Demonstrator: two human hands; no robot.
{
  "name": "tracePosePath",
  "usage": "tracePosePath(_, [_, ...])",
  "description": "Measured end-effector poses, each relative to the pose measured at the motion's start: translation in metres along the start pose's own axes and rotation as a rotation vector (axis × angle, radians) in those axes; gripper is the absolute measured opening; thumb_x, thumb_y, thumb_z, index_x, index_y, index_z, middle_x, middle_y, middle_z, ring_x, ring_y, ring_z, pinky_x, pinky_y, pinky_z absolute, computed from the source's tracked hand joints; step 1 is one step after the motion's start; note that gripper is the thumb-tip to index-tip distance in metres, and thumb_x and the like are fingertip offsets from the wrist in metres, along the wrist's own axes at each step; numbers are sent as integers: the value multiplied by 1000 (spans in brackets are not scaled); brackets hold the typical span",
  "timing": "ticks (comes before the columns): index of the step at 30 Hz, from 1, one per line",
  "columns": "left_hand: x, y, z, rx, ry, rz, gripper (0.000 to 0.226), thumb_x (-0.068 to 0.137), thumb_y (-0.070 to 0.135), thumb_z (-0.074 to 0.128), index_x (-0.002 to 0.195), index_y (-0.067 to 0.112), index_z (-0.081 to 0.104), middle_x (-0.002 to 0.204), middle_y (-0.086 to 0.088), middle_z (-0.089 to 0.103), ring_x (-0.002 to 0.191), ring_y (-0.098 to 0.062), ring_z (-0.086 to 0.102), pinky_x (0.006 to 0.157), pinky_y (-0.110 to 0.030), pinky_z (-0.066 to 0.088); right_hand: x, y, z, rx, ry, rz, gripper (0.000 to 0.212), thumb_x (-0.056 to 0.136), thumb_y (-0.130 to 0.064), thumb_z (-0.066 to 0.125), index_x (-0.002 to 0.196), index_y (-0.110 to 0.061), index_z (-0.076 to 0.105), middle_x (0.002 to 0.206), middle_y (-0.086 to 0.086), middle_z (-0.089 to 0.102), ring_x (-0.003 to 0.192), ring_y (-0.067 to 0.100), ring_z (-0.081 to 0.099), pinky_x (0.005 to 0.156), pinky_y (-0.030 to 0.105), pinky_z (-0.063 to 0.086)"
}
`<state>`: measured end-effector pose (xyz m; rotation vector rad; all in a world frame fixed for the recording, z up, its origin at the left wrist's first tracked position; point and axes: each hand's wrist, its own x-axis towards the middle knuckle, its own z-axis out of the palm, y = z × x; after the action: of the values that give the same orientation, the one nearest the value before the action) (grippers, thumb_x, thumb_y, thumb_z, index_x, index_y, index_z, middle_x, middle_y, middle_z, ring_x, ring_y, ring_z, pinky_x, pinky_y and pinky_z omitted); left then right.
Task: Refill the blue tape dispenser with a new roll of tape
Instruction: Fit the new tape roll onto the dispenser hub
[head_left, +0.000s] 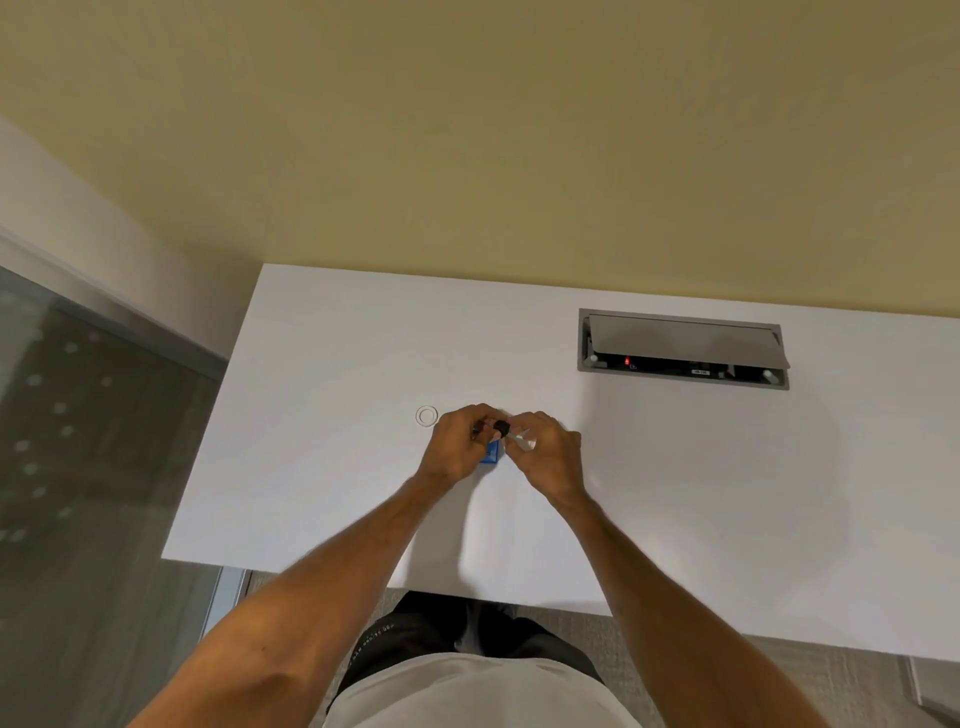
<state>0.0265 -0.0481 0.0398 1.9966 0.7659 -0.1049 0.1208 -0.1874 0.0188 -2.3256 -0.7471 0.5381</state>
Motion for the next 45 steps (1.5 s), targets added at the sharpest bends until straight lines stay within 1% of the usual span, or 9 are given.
tracePosePath(3, [6,0,4,10,9,-33,30,100,1,59,124,11,74,120,-6,79,114,-26,73,104,-45,59,0,8,-1,-1,-3,49,19,91,-24,73,109,-17,74,107,-1,76,95,20,71,90,40,55])
tracePosePath(6, [10,-1,7,26,-4,-46,26,101,4,60,123,12,73,119,-6,79,112,-27,73,101,-45,60,2,19,-2,-78,-60,152,25,93,-16,68,117,-24,69,117,-7,71,108,17,66,98,39,49])
tracePosePath(10, [16,-4,8,52,-19,-55,23,100,3,61,119,11,71,117,-6,78,110,-28,72,98,-46,61,2,33,-2,-173,-115,221,45,92,-11,68,133,-25,57,131,-4,62,121,18,59,100,37,47])
tracePosePath(18, [24,-9,5,92,-53,-52,22,101,10,63,121,13,69,119,-3,77,110,-25,73,100,-44,61,8,37,13,-236,-196,316,69,89,-34,71,148,-24,37,146,3,44,132,26,49,103,42,51])
tracePosePath(25, [25,-17,2,110,-63,-53,22,101,10,64,122,14,68,119,-4,77,109,-26,73,99,-43,62,15,31,25,-318,-187,318,65,88,-38,72,142,-20,42,139,6,45,127,27,51,97,42,55])
tracePosePath(31, [22,-15,-3,141,-68,-27,22,101,10,62,121,14,67,116,-4,78,106,-28,72,95,-46,61,12,31,26,-433,-195,260,54,93,-26,69,139,-19,44,138,7,44,124,24,51,95,39,56])
tracePosePath(35, [21,-14,-4,143,-75,-11,22,100,10,62,121,15,67,117,-3,77,108,-28,72,96,-46,61,10,30,19,-358,-182,250,49,93,-21,69,138,-20,48,137,5,47,120,24,56,93,36,58])
tracePosePath(41, [12,-10,-8,95,-70,14,21,100,7,61,119,12,68,114,-6,77,107,-28,73,98,-49,60,-3,19,6,27,-113,245,43,91,-21,74,131,-18,57,130,4,55,108,25,64,93,36,57])
tracePosePath(45, [3,-3,-13,61,-76,37,22,101,4,59,120,10,68,115,-6,77,109,-27,73,100,-48,59,-7,5,-4,75,-106,169,48,90,-24,76,133,-12,58,130,7,62,113,24,65,99,39,55])
